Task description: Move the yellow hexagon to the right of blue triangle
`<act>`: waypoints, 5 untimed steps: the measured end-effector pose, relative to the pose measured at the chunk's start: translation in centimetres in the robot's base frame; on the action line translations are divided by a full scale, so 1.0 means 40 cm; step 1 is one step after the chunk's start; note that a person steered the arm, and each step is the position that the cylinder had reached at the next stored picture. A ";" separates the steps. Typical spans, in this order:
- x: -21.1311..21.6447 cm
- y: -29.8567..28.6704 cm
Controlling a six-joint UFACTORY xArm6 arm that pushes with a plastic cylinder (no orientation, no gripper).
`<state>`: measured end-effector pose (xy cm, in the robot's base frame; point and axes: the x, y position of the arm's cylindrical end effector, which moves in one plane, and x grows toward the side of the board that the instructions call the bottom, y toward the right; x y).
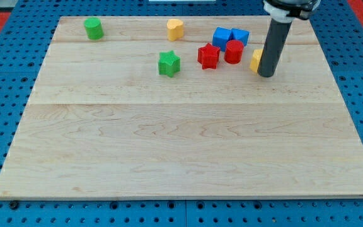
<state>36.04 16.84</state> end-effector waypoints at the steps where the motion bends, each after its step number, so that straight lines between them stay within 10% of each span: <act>1: -0.051 0.008; 5: -0.132 -0.057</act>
